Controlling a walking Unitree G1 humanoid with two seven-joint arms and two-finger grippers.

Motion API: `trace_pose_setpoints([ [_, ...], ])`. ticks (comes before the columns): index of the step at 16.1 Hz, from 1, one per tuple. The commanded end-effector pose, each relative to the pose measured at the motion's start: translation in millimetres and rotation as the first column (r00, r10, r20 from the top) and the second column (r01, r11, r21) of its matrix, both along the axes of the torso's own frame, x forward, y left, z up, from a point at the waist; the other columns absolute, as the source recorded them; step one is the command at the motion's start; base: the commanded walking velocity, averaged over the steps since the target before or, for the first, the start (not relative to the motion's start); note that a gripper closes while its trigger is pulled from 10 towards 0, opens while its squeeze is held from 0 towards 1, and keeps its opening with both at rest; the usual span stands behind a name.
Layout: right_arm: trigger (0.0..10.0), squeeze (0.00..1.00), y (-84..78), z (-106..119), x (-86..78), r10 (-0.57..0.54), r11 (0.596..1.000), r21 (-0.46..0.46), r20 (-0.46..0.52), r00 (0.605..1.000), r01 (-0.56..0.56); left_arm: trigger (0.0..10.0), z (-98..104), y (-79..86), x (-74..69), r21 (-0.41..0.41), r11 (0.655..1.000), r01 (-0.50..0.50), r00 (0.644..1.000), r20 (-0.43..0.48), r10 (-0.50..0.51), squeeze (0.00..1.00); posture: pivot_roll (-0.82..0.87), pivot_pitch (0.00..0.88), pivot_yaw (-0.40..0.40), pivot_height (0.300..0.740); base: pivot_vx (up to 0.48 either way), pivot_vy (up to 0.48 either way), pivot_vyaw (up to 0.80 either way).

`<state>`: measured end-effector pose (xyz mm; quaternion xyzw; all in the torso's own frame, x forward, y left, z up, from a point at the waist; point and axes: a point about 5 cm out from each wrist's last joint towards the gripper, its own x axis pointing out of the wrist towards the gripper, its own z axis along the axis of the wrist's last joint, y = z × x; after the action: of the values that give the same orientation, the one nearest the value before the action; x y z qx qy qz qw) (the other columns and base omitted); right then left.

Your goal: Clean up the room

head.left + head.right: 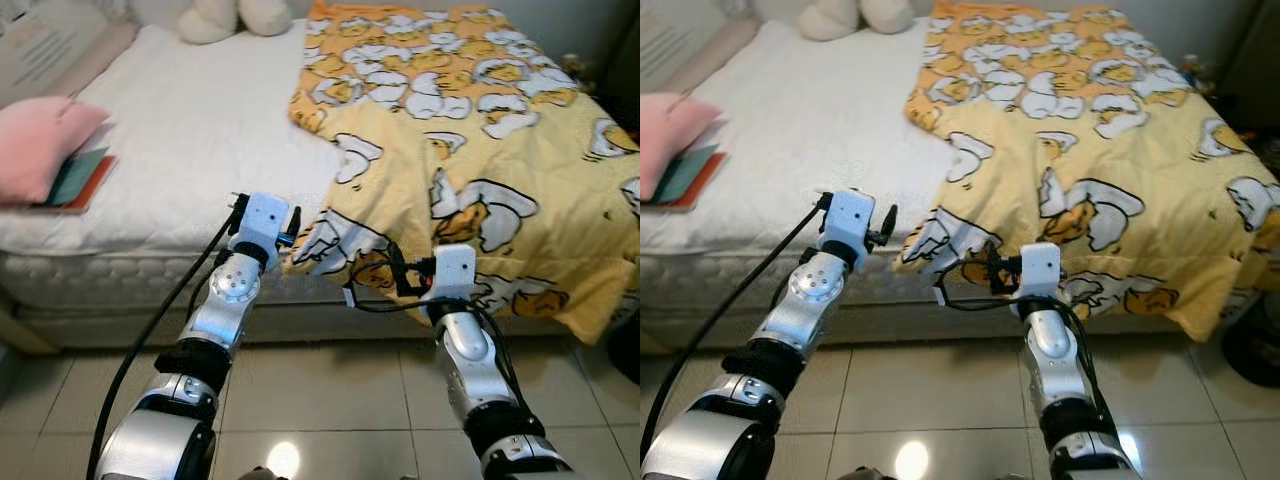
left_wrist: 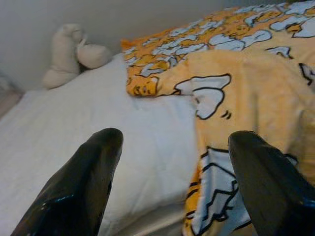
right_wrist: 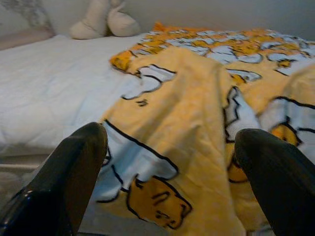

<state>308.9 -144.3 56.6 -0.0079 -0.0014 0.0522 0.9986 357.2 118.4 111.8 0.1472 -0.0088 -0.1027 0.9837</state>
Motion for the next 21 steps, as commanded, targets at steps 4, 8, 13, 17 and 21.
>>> trace_pose_setpoints([
  [4, 10.0, 0.0, 7.3, 8.8, -2.1, 0.045, 0.999, 0.021, 0.036, 0.998, -0.046, 10.0, -22.7, 9.4, -0.5, -0.189, 0.974, -0.126, 0.982, -0.164, 0.095, 0.0, -0.26, 0.0, 0.137, 0.74, 0.0, 0.0, 0.0],
  [8, 10.0, 0.0, -1.8, 1.6, -5.2, -0.01, 1.0, 0.018, -0.005, 1.0, 0.01, 10.0, -15.5, 1.1, 2.3, -0.169, 0.982, -0.086, 0.992, -0.111, 0.068, 0.0, -0.27, 0.0, 0.141, 0.74, 0.12, 0.0, 0.0],
  [13, 10.0, 0.0, -1.0, 3.7, -3.4, -0.004, 1.0, 0.01, -0.013, 1.0, 0.004, 10.0, -11.7, 1.2, 6.2, -0.179, 0.979, -0.099, 0.992, -0.102, 0.081, 0.0, -0.27, 0.0, 0.13, 0.74, 0.48, 0.0, 0.0],
  [17, 10.0, 0.0, -0.6, 2.3, -5.7, 0.008, 1.0, -0.005, -0.017, 1.0, -0.008, 10.0, -17.4, 0.1, 3.6, -0.195, 0.973, -0.123, 0.988, -0.116, 0.101, 0.0, -0.27, 0.0, 0.116, 0.74, 0.48, 0.0, 0.0],
  [21, 10.0, 0.0, 2.4, 3.2, -4.2, 0.024, 1.0, -0.012, -0.021, 0.999, -0.024, 10.0, -18.7, 7.6, 4.8, -0.233, 0.955, -0.183, 0.978, -0.142, 0.152, 0.0, -0.26, 0.0, 0.107, 0.74, 0.48, 0.0, 0.0],
])
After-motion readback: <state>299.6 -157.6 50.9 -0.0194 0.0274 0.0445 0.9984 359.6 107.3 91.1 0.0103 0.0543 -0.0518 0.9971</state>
